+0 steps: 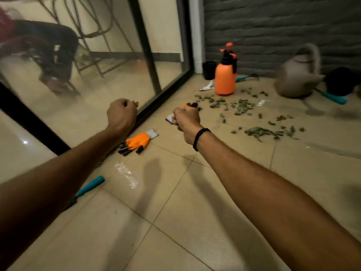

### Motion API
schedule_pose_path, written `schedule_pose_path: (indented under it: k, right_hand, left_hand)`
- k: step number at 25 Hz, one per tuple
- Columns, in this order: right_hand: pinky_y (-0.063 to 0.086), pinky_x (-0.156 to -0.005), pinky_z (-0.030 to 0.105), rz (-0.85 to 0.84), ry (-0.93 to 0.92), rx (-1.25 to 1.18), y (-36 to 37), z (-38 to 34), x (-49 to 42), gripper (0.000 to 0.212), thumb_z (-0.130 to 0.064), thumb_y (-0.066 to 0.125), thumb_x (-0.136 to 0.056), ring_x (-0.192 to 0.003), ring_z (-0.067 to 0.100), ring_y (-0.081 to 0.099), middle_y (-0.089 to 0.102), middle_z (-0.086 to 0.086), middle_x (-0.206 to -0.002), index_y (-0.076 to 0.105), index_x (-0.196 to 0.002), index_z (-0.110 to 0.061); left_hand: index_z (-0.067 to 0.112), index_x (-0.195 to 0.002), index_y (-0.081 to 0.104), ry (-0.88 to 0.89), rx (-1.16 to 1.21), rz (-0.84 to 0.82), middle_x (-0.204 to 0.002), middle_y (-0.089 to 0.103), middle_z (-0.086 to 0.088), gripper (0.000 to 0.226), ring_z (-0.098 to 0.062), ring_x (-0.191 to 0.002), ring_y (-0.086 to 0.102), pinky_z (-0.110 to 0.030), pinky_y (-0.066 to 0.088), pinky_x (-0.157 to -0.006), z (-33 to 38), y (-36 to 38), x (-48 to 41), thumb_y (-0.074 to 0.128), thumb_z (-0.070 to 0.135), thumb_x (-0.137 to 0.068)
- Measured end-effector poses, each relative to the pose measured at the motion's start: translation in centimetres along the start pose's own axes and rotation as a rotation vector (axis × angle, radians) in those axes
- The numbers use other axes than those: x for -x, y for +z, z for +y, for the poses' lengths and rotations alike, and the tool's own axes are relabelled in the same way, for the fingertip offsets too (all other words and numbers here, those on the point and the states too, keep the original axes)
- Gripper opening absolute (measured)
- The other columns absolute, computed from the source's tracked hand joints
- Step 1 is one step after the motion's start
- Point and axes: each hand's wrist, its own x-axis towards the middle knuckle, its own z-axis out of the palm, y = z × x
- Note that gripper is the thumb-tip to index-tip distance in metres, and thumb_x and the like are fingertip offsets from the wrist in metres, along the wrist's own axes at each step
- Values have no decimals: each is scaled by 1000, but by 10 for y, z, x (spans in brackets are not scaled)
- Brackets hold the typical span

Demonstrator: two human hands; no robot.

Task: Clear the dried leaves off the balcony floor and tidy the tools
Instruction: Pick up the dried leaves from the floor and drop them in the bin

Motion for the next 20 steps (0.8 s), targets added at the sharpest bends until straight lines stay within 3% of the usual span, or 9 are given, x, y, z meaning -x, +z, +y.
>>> schedule_pose_path:
  k: [5, 10, 13, 15, 20]
  right_hand:
    - [41, -47, 22, 201, -23, 22, -127, -15, -10, 10, -17, 57, -83, -55, 14, 57, 63, 1, -66, 66, -87, -15]
    - [45, -56, 31, 432, -40, 86, -228, -4, -5, 17, -22, 59, -88, -60, 17, 56, 62, 3, -63, 64, -73, -15]
    - [48, -56, 29, 545, -7, 136, -264, 19, -6, 20, -23, 62, -88, -62, 16, 58, 64, 3, -66, 70, -77, -8]
    - [51, -58, 29, 620, -6, 176, -283, 37, -12, 19, -22, 64, -88, -65, 17, 59, 61, 2, -66, 67, -71, -12]
    - [59, -82, 36, 774, 45, 287, -312, 80, -45, 13, -24, 69, -88, -89, 18, 70, 75, -2, -91, 70, -76, -19]
  left_hand:
    - [7, -91, 75, 95, 18, -144, -84, 69, -11, 30, -24, -81, 61, -32, 47, -73, 66, 96, 21, 54, 28, -93]
    - [4, -89, 72, 94, 132, -329, -86, 73, -15, 34, -27, -79, 69, -42, 60, -73, 108, 188, 51, 50, 29, -85]
    - [4, -84, 71, 148, 100, -403, -83, 69, -14, 29, -28, -83, 65, -38, 53, -73, 113, 239, 70, 51, 24, -88]
    - [5, -83, 68, 152, 105, -464, -84, 67, -11, 28, -27, -85, 63, -39, 52, -74, 109, 267, 77, 50, 24, -93]
    - [4, -93, 68, 182, 59, -521, -97, 70, -10, 32, -26, -95, 64, -36, 52, -81, 66, 336, 71, 46, 26, -100]
